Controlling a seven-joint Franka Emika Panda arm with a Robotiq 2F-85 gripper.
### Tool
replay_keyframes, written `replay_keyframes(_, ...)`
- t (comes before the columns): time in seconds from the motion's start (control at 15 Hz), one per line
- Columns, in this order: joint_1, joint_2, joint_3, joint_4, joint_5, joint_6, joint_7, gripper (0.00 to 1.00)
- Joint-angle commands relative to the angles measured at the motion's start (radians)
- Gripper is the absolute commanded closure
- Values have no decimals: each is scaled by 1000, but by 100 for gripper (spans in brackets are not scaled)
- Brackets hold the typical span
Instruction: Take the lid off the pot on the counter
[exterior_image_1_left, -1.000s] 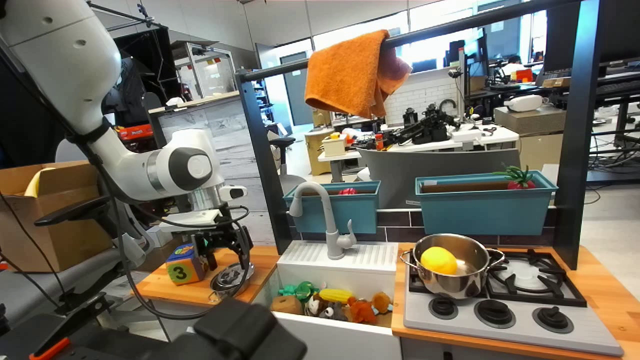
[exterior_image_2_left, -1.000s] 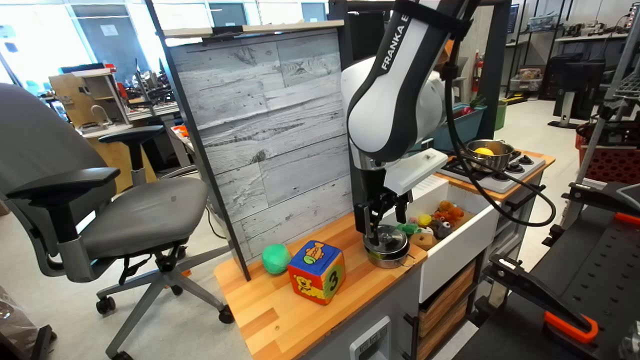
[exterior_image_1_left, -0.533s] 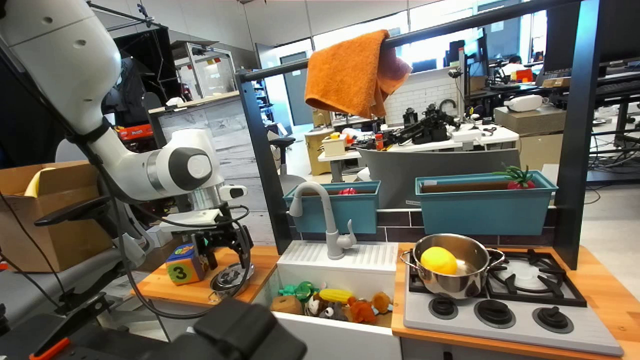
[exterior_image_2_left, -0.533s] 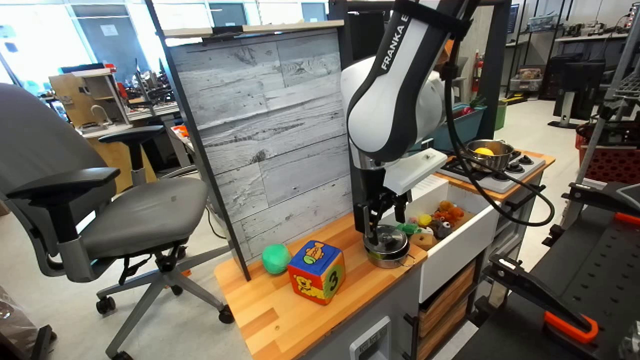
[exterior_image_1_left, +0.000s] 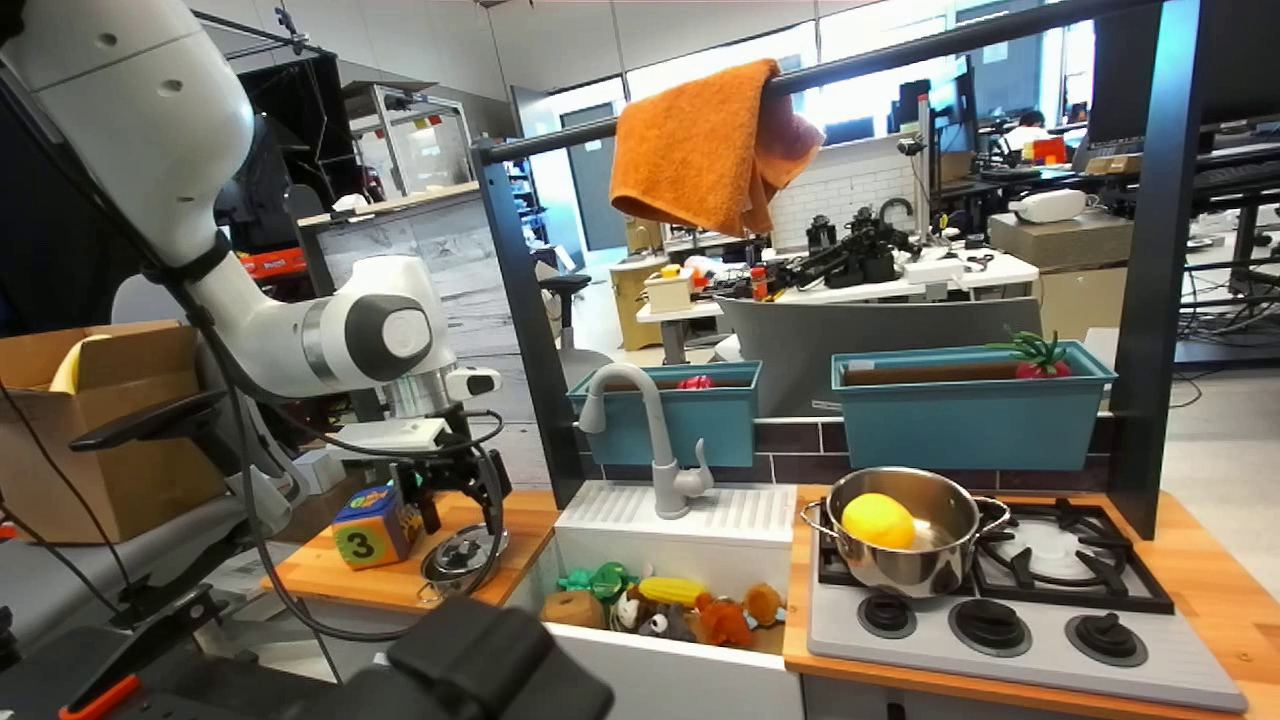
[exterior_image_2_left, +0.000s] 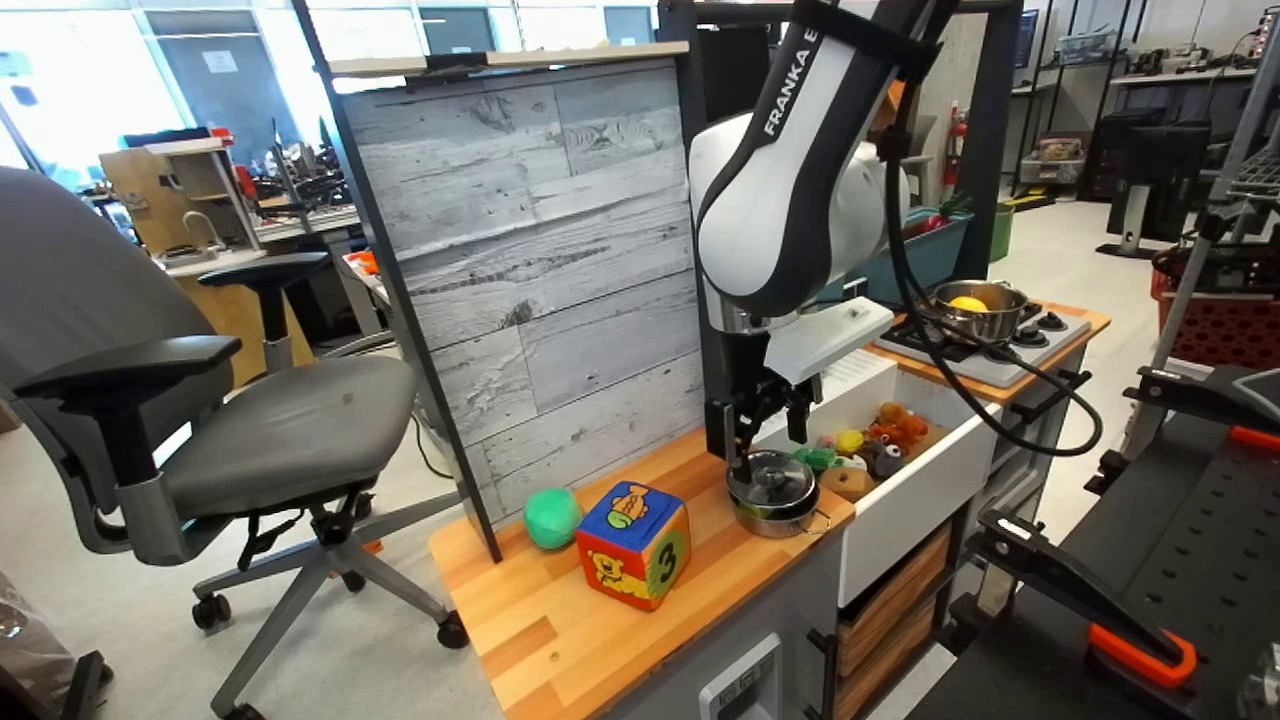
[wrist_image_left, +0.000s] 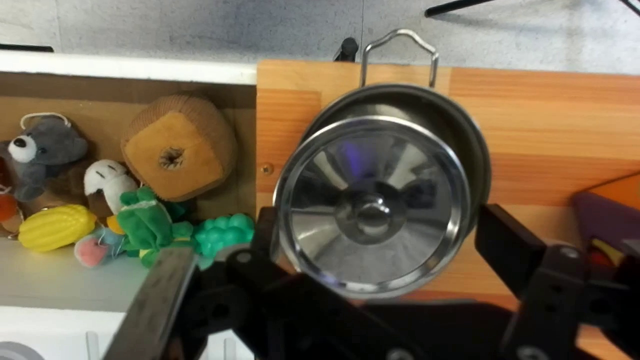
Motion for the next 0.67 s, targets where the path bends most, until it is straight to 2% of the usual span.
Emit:
replay_keyframes(0.0, -83, 133, 29, 236, 21, -81, -66, 0)
replay_keyframes(0.33, -132, 240, 41, 424, 23, -155, -94, 0)
replay_keyframes(0.6, -140, 290, 43, 503, 20, -194, -99, 0)
